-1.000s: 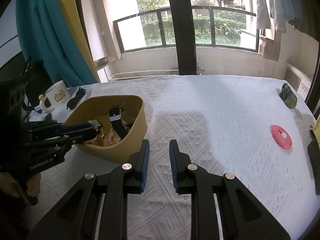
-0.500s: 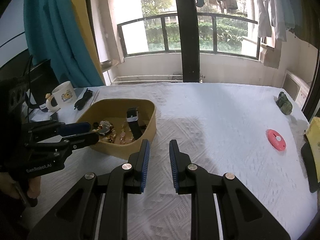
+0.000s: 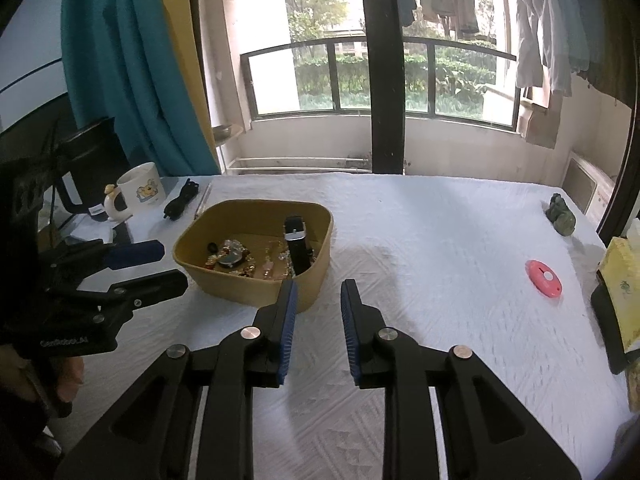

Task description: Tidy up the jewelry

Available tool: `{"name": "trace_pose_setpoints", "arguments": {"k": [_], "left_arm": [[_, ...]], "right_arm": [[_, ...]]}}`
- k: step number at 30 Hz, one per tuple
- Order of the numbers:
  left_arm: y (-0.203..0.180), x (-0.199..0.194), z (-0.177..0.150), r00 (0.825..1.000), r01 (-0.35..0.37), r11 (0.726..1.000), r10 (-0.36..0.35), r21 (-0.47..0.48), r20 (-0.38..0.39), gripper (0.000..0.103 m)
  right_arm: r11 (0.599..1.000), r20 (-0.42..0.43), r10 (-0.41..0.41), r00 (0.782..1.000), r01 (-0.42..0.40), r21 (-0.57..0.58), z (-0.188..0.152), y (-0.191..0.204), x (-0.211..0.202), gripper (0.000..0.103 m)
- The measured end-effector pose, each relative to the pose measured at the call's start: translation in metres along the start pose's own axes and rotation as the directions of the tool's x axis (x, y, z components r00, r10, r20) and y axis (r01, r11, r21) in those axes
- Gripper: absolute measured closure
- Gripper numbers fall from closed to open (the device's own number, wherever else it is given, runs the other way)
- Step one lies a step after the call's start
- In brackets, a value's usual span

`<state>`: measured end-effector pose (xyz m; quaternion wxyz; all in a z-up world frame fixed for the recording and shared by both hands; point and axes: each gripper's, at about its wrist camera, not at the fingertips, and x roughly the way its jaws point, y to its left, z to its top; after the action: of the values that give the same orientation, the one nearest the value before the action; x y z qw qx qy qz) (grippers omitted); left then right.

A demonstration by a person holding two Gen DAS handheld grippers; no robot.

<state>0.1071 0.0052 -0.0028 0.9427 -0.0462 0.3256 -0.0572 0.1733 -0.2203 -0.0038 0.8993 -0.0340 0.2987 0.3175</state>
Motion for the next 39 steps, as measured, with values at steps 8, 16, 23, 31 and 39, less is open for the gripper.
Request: {"name": "trace_pose_setpoints", "arguments": {"k": [8, 16, 23, 31, 39], "left_arm": [[0.001, -0.023, -0.01, 0.999, -0.019, 1.0, 0.02, -0.014, 0.033, 0.04], [0.0, -0.054, -0.016, 0.996, -0.028, 0.999, 0.03, -0.021, 0.089, 0.039], [-0.004, -0.078, -0.019, 0.987, -0.053, 0.998, 0.055, -0.018, 0.15, 0.037], [-0.014, -0.106, -0.017, 0.976, -0.046, 0.999, 0.044, 0.006, 0.214, 0.028], [-0.025, -0.126, -0.019, 0.955, -0.113, 0.993, 0.104, 0.019, 0.277, 0.022]], "right_arm": [[1.0, 0.021, -0.008, 1.0, 0.008, -0.016, -0.004, 0.014, -0.017, 0.073], [0.999, 0.053, -0.022, 0.998, 0.024, -0.029, -0.006, 0.026, -0.037, 0.07], [0.998, 0.095, -0.038, 0.995, 0.042, -0.041, -0.007, 0.035, -0.06, 0.067], [0.997, 0.155, -0.054, 0.986, 0.061, -0.046, -0.006, 0.042, -0.086, 0.063], [0.996, 0.208, -0.067, 0.976, 0.077, -0.041, -0.006, 0.046, -0.11, 0.048]]}}
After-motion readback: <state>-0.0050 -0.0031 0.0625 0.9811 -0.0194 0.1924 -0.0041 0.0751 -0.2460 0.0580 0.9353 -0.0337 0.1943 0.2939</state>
